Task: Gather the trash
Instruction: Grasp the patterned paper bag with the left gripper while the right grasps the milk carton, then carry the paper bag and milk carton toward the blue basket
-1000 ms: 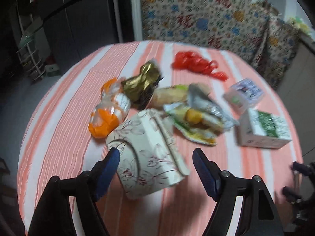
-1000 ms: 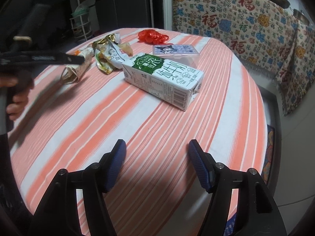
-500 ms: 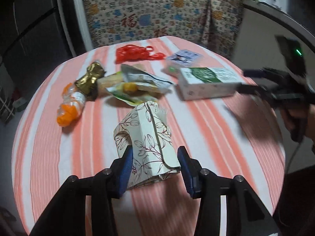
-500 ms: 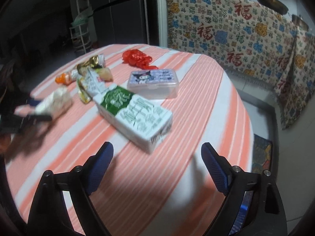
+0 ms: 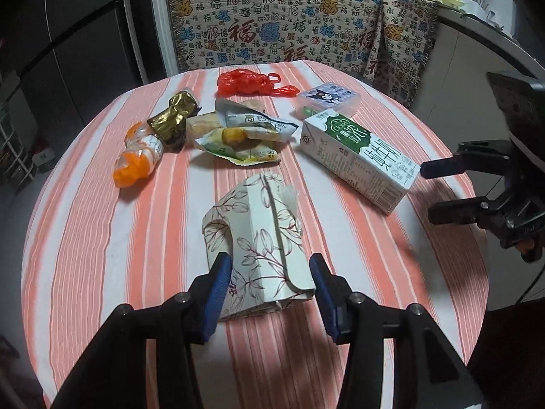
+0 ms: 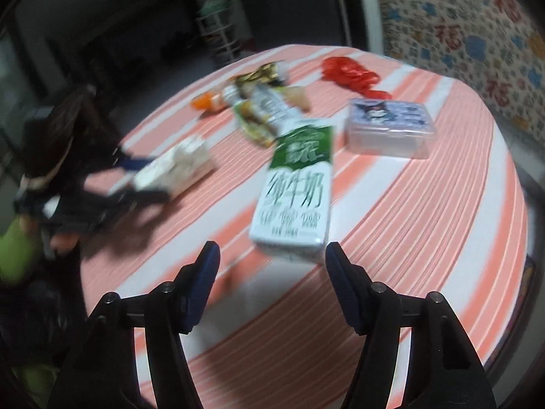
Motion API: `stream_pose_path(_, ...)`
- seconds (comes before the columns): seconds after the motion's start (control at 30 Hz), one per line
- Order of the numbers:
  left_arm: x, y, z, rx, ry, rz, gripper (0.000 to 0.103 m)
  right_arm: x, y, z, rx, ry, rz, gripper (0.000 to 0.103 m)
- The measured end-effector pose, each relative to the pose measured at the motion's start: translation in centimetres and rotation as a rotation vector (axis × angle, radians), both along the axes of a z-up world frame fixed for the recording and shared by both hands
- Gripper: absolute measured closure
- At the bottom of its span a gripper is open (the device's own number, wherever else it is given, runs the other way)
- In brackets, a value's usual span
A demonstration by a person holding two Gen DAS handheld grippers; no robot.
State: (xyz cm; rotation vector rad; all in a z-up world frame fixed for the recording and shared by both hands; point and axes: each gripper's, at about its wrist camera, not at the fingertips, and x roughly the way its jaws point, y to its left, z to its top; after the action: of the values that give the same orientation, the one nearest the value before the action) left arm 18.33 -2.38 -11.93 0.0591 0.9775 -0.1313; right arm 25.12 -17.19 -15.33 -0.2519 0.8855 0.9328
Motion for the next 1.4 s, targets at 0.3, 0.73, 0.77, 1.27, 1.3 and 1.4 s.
stream_pose_path(0.3, 0.8, -1.1, -0.3, 0.074, 0.006, 0.023, 0.047, 1.8, 3.4, 0.7, -0.045, -0.066, -0.241, 0.019)
stream_pose_path(0.73, 1.0, -1.4, 0.2, 0.042, -0.027, 0.044, 0.063, 2.3, 0.8, 0.5, -0.09, 0.013, -0.337, 0.055)
stream_pose_path(0.77, 1.0, -1.5, 0.2, 0.027, -0.029, 0.047, 0.063, 1.9, -0.1, 0.6, -0.084, 0.014, -0.35, 0.055)
stream_pose_path(1.27, 1.9, -10.3, 1.2, -0.053, -0.051, -0.083, 0.063, -2.0, -8.8, 1.7, 0.025, 0.046, -0.495, 0.055)
stream_pose_path(1.3, 1.9, -10.7, 1.3, -0.051, -0.053, -0.088, 0.063, -2.0, -9.1, 1.8, 0.029, 0.046, -0.498, 0.055)
stream_pose_path(1.4, 1.9, -12.4, 1.3, -0.039, -0.057, -0.109, 0.063, -2.1, -10.0, 1.8, 0.039, 0.047, -0.511, 0.055)
